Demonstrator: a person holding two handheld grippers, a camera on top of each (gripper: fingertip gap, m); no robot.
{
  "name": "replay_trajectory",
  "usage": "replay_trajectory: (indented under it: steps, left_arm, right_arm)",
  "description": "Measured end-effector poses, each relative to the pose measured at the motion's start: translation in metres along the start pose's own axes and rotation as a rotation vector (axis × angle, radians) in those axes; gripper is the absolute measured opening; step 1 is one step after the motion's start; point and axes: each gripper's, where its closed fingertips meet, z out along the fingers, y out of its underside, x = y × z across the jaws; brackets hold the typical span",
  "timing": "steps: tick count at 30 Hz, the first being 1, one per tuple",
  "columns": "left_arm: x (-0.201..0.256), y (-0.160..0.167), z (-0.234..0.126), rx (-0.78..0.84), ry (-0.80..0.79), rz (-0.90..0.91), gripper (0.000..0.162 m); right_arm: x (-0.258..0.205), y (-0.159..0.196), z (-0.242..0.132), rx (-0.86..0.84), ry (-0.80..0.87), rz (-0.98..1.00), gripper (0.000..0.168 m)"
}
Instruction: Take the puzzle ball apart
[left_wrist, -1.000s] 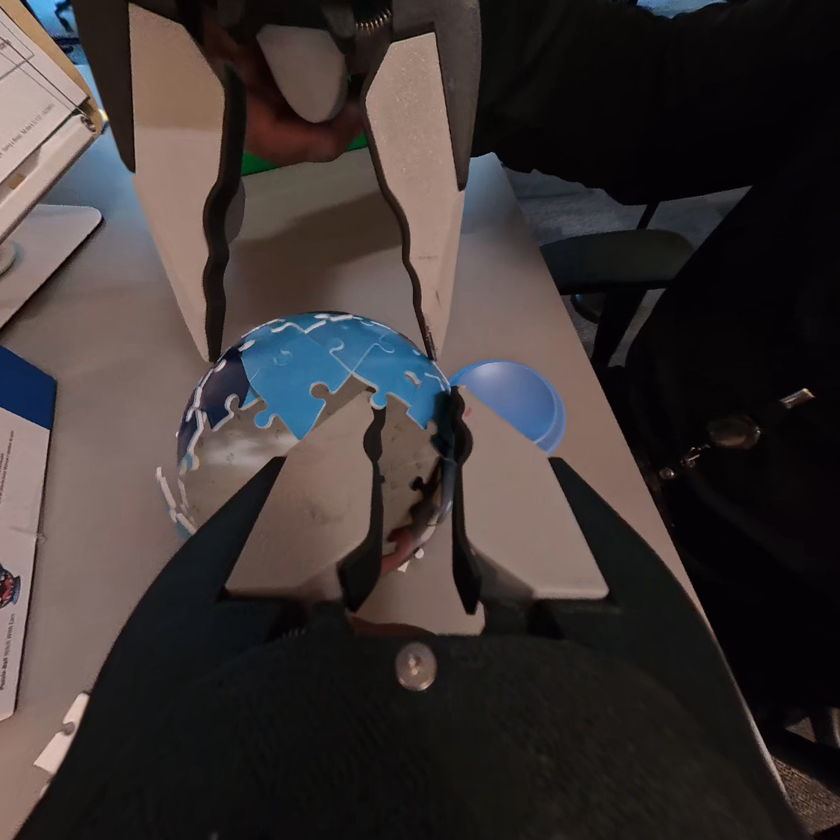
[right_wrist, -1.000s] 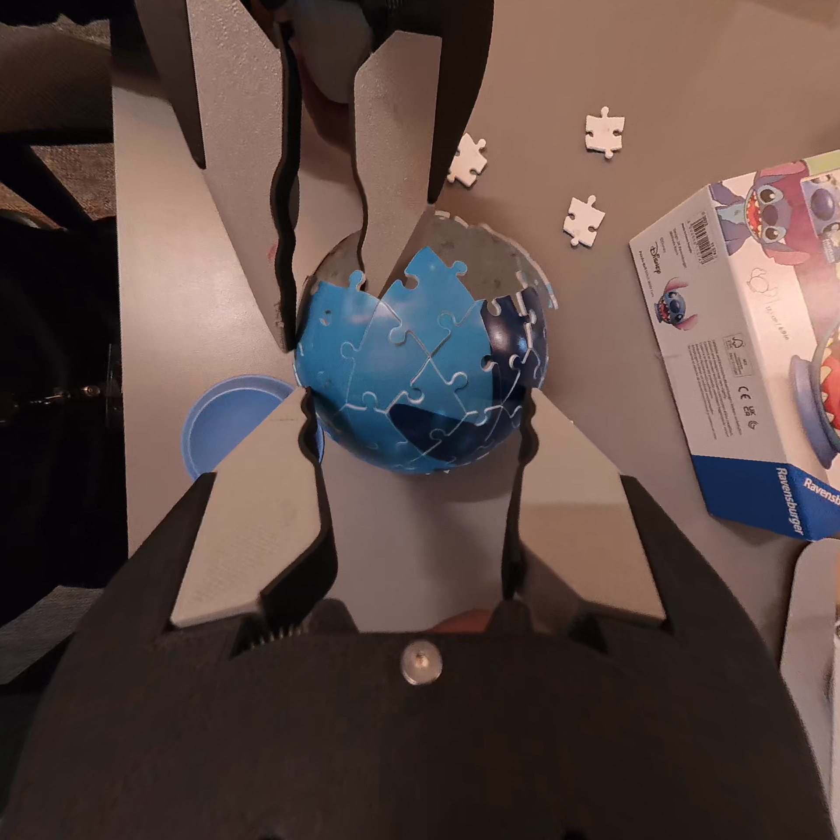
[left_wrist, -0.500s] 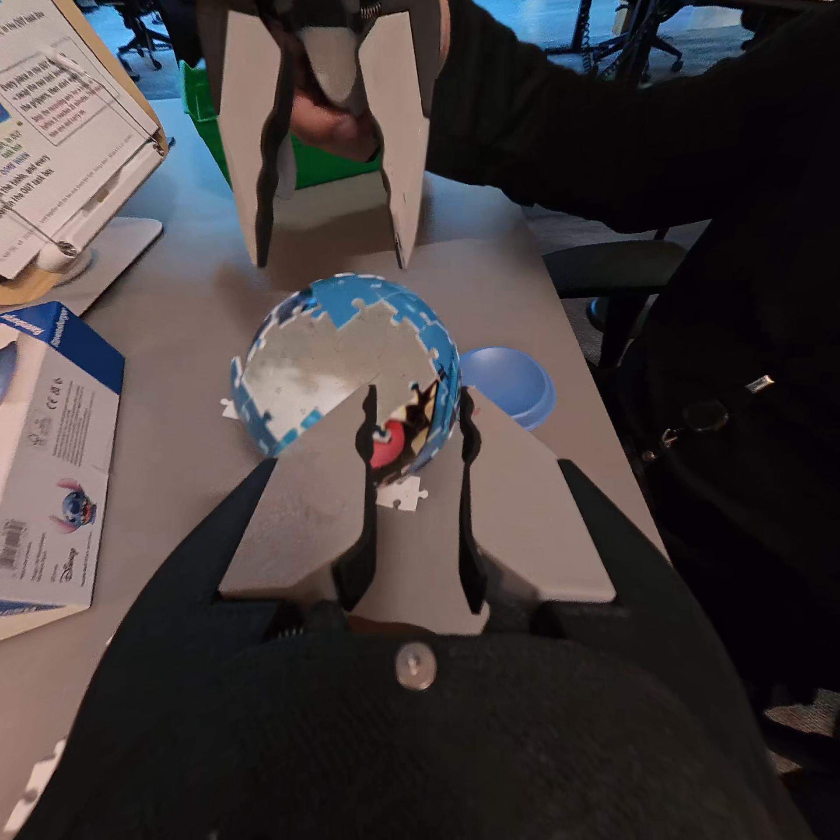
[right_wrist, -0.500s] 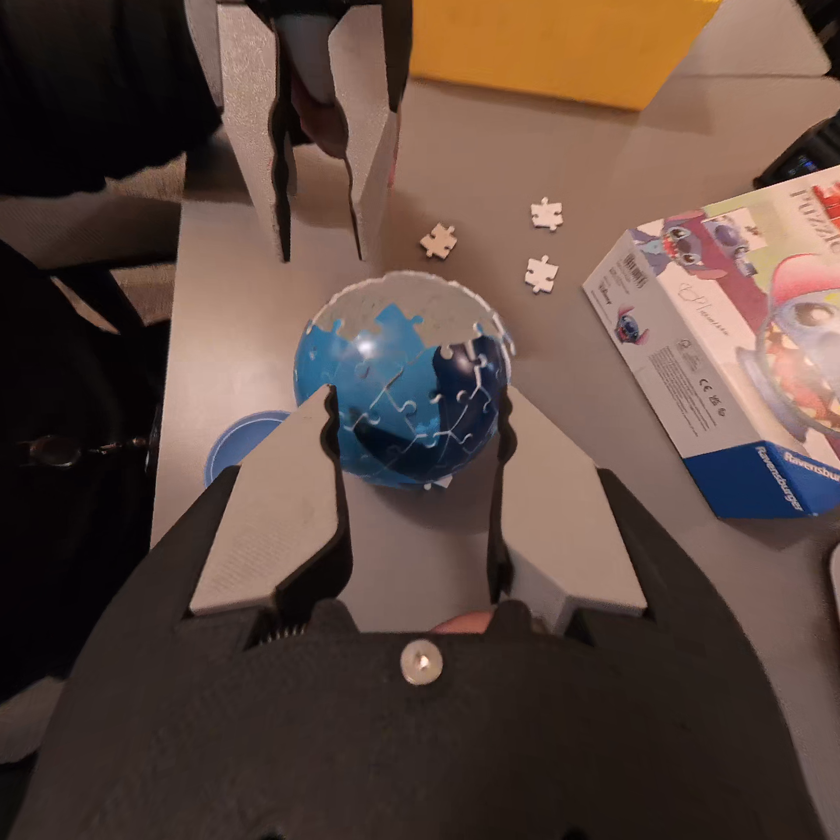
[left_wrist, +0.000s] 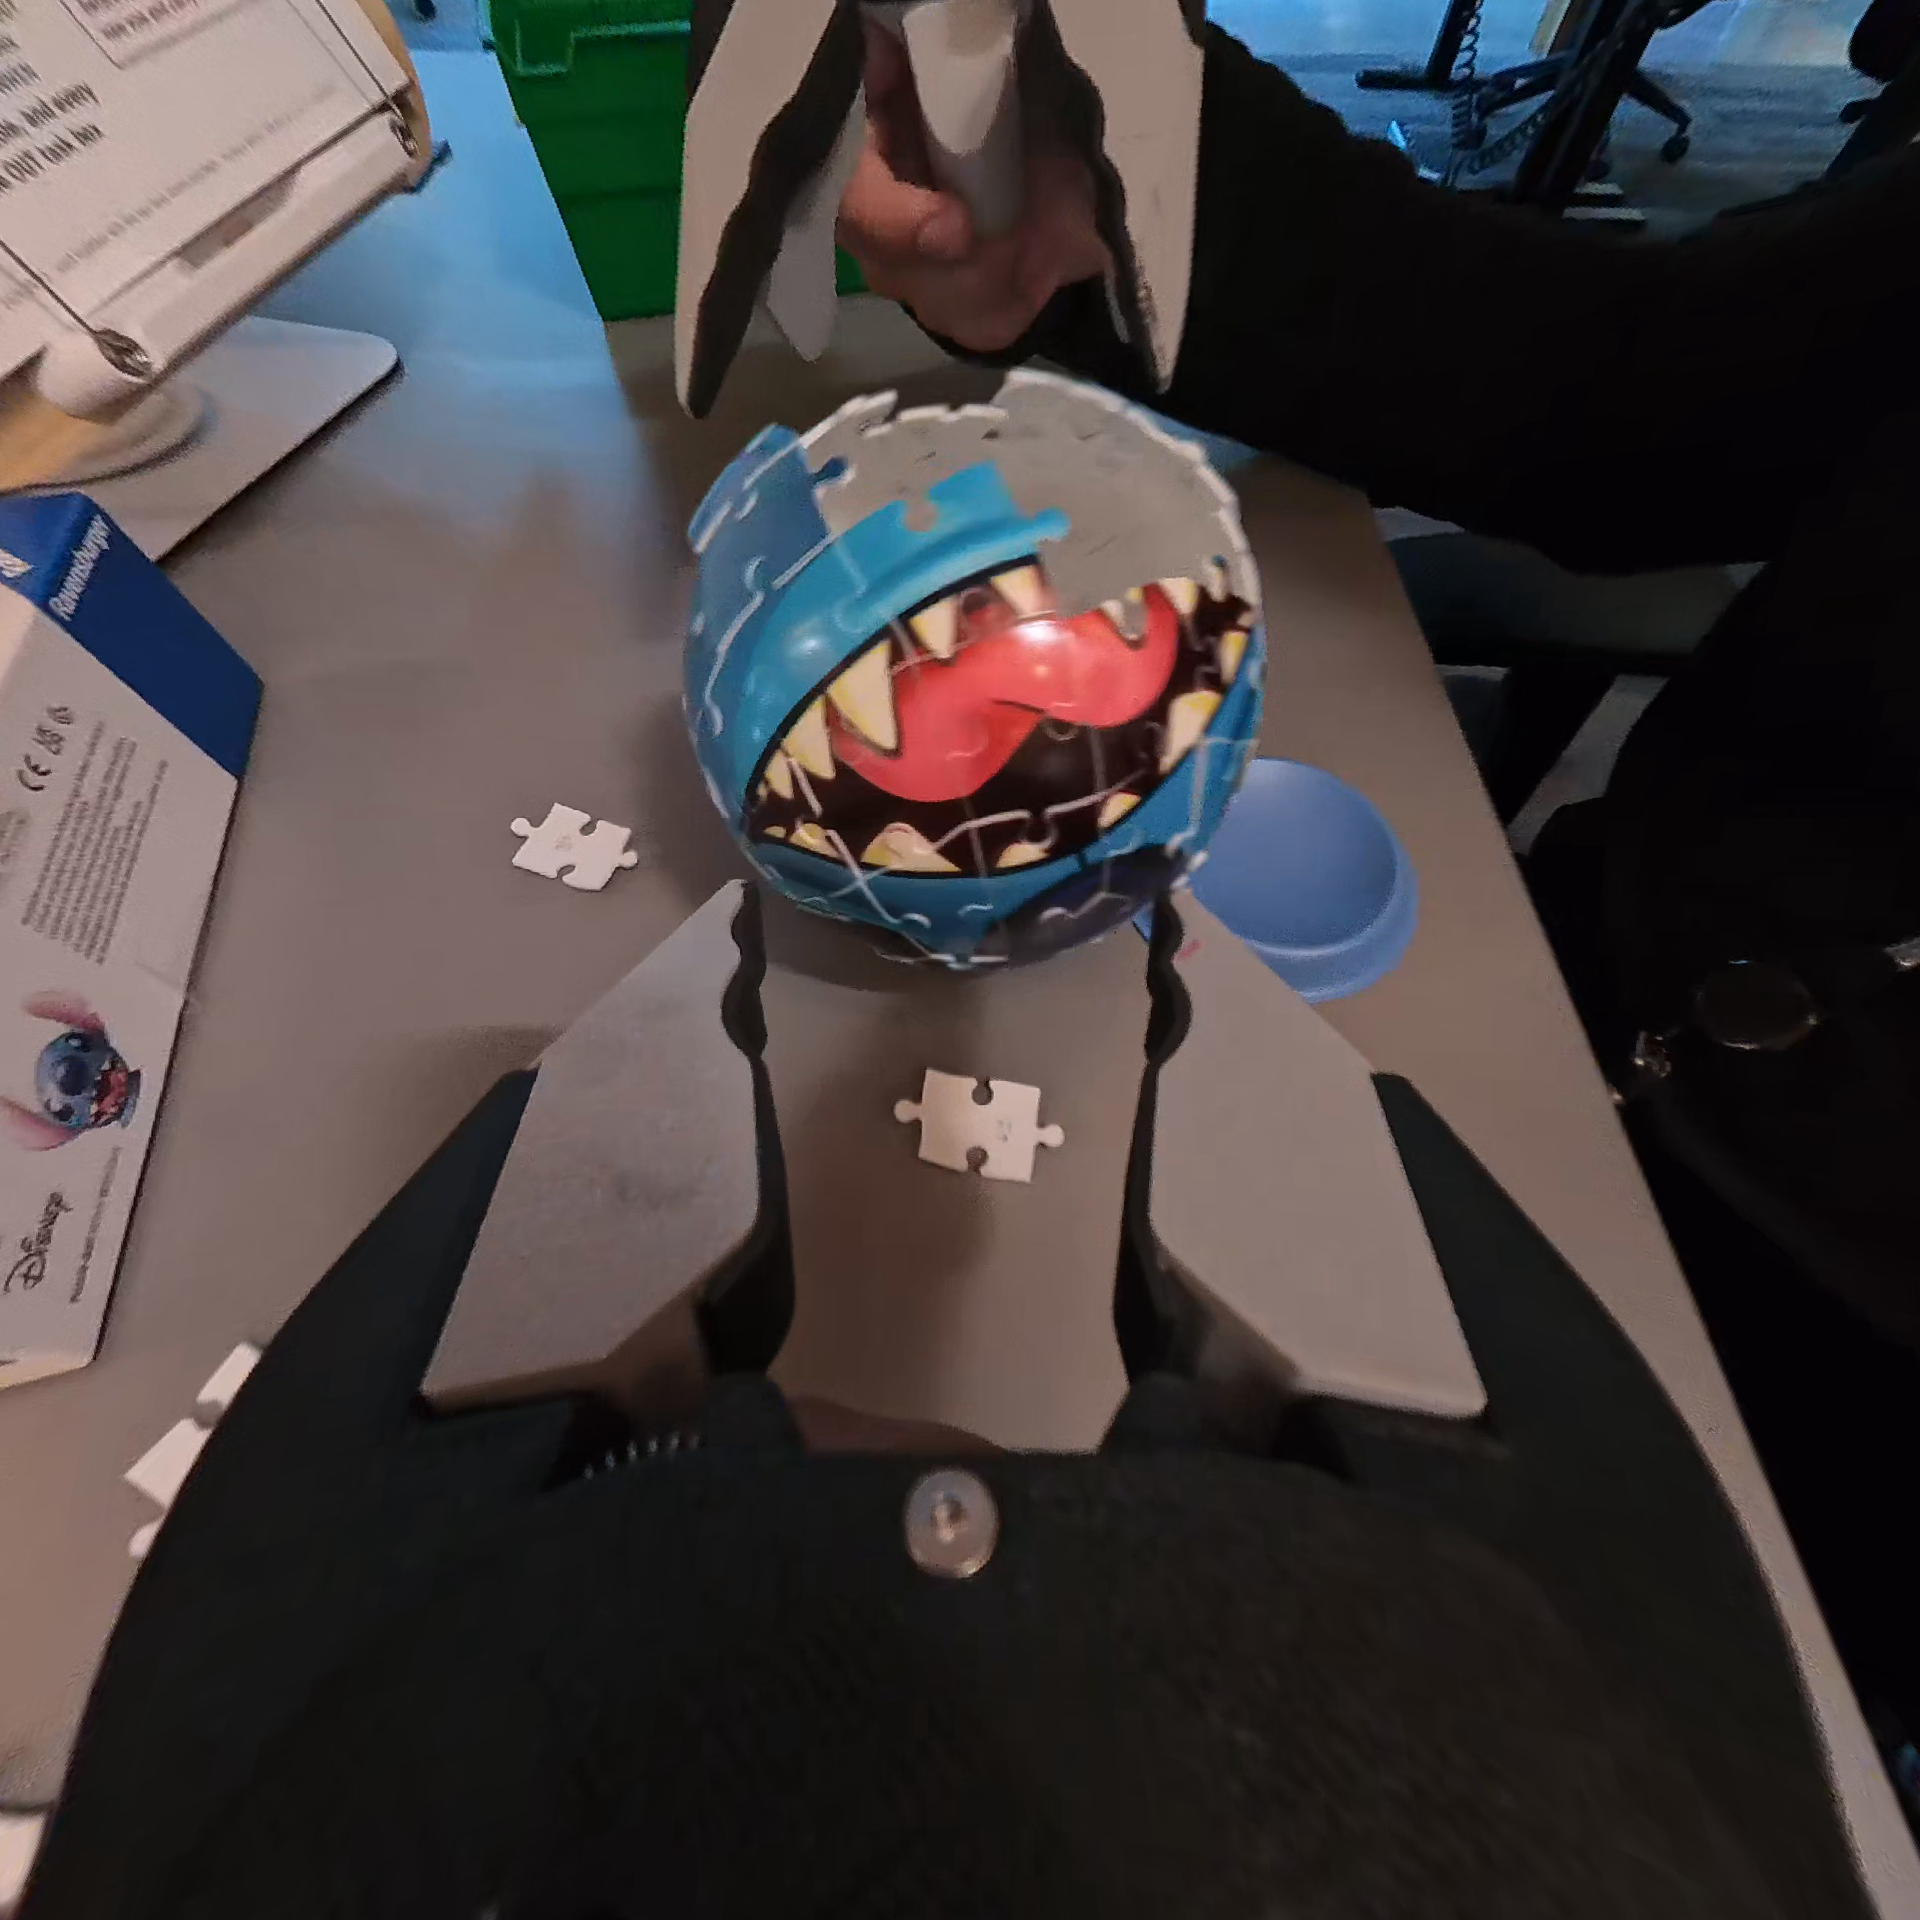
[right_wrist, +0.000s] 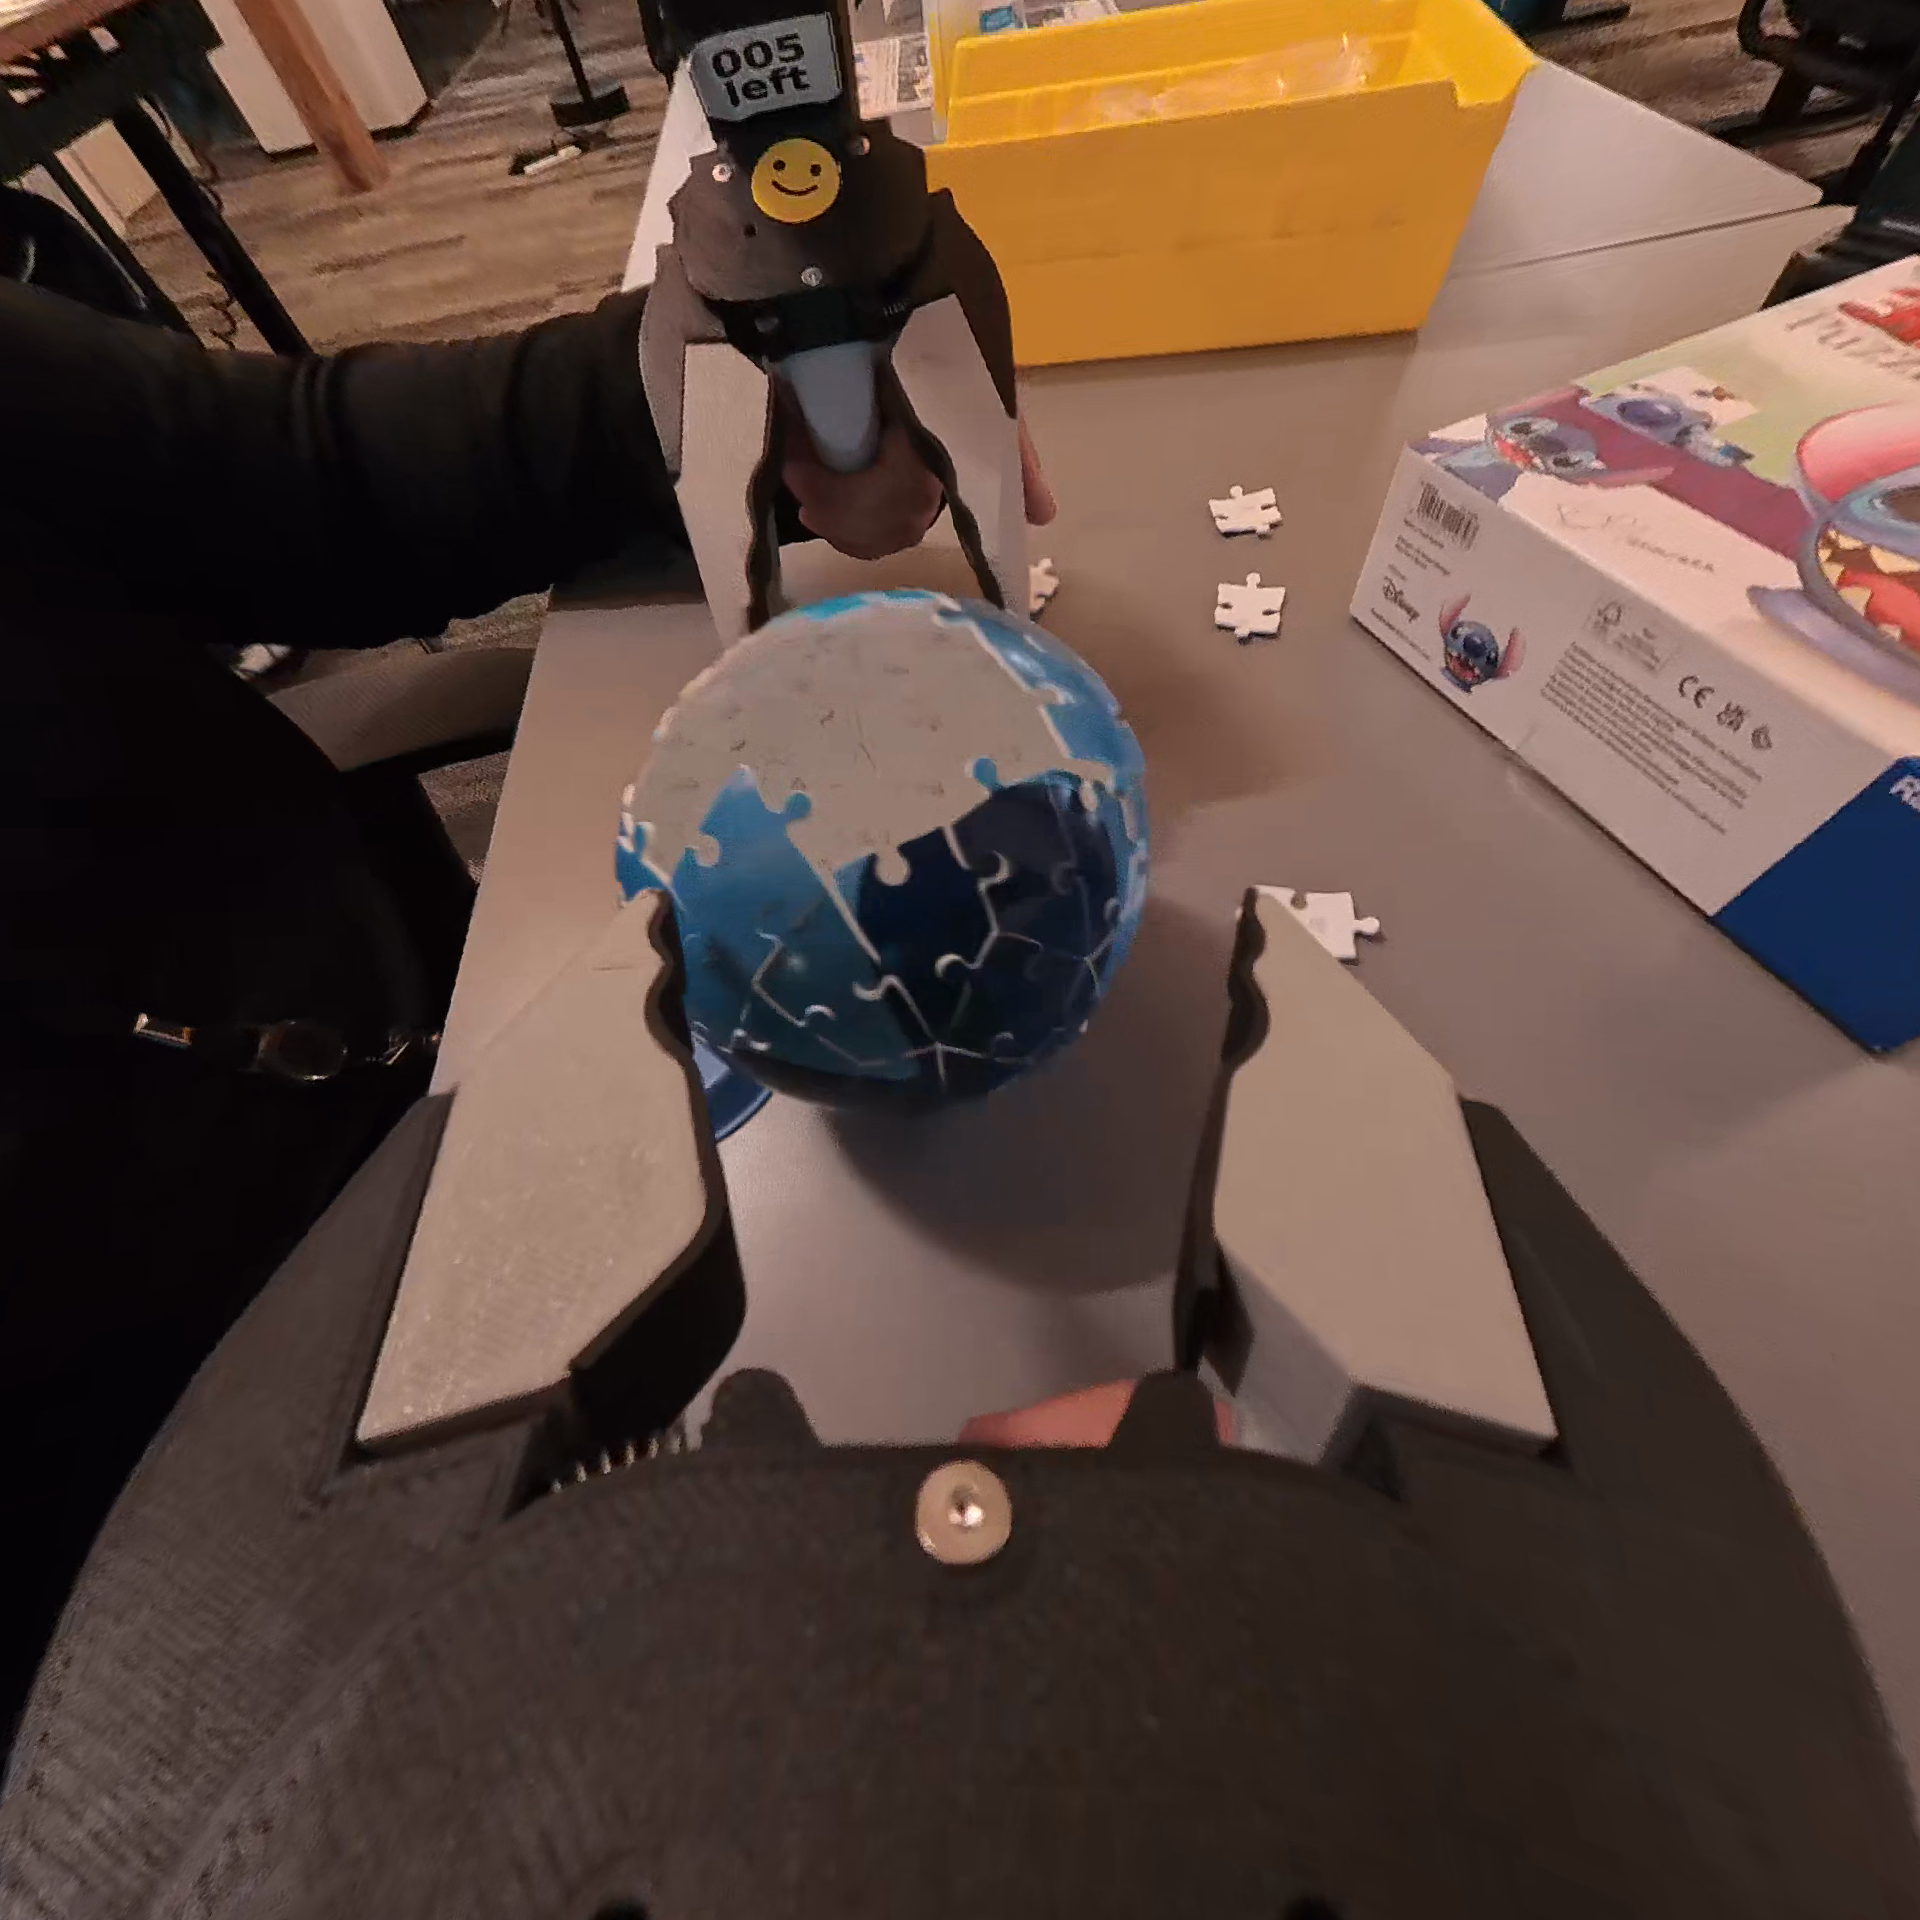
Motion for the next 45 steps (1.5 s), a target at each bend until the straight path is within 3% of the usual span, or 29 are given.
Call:
replay_trajectory:
  steps: [4,12,17,25,39,43,45]
  left_arm:
    - [0.002,0.004,0.014,-0.033,0.023,0.014,0.073]
    - [0.020,0.001,0.019,0.017,0.063,0.040,0.067]
    - [0.024,0.003,0.023,0.003,0.032,0.067,0.076]
    - [0.011,0.017,-0.002,-0.031,-0.020,0.061,0.073]
    - [0.012,0.026,0.019,-0.090,-0.027,0.041,0.081]
    - [0.004,0.039,0.015,-0.147,-0.046,0.024,0.082]
    - [-0.009,0.056,-0.001,-0.253,-0.116,0.050,0.083]
  right_arm:
    - [-0.010,0.003,0.000,0.043,-0.081,0.018,0.104]
    - [-0.025,0.020,0.017,-0.031,-0.137,-0.029,0.109]
    - [-0.026,0.016,0.013,-0.018,-0.111,-0.084,0.105]
    - [-0.021,0.002,-0.005,0.065,-0.081,-0.089,0.094]
    - [-0.018,0.022,-0.010,-0.034,-0.039,-0.112,0.107]
    - [-0.008,0.033,-0.009,-0.055,-0.034,-0.067,0.108]
    - [-0.006,0.037,-0.007,-0.058,-0.038,-0.057,0.108]
